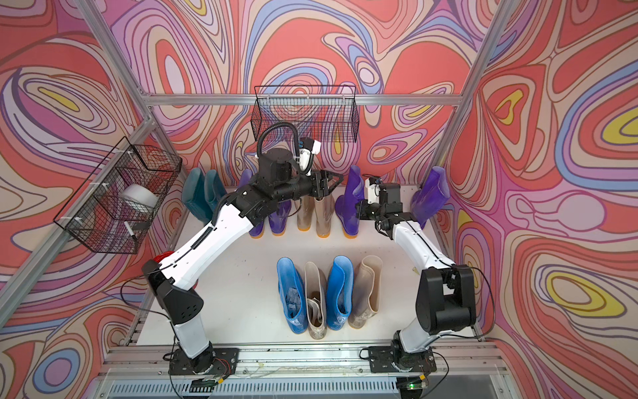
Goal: Match and arrange rain boots in pairs
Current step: Place the rain boot at the center of the board.
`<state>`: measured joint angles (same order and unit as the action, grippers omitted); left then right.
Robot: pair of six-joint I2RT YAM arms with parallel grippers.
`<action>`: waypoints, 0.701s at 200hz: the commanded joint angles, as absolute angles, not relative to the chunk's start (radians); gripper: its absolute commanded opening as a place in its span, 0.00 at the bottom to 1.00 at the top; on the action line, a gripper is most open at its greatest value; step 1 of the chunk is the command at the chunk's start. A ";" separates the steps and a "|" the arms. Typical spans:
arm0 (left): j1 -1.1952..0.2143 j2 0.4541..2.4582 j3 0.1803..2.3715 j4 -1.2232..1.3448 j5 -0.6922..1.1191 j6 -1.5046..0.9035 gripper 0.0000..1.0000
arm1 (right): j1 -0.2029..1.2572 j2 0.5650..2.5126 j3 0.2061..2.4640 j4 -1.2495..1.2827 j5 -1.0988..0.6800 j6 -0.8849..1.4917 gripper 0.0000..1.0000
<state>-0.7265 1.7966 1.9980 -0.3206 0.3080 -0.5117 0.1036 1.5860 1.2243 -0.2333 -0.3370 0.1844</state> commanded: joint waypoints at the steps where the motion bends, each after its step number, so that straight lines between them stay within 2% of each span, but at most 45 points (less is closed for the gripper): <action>1: -0.726 1.723 1.899 -0.285 0.237 -0.480 0.55 | 0.112 1.588 1.239 -0.214 -0.356 0.172 0.10; 65: -0.726 1.589 1.703 -0.272 0.189 -0.488 0.56 | 0.119 1.528 1.239 -0.262 -0.344 0.163 0.40; 140: -0.726 1.531 1.647 -0.272 0.175 -0.488 0.57 | 0.120 1.434 1.300 -0.342 -0.303 0.164 0.51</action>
<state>-0.7265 1.5681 1.6695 -0.2928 0.1894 -0.4973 0.1131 1.4929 1.2484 -0.3210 -0.3271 0.1699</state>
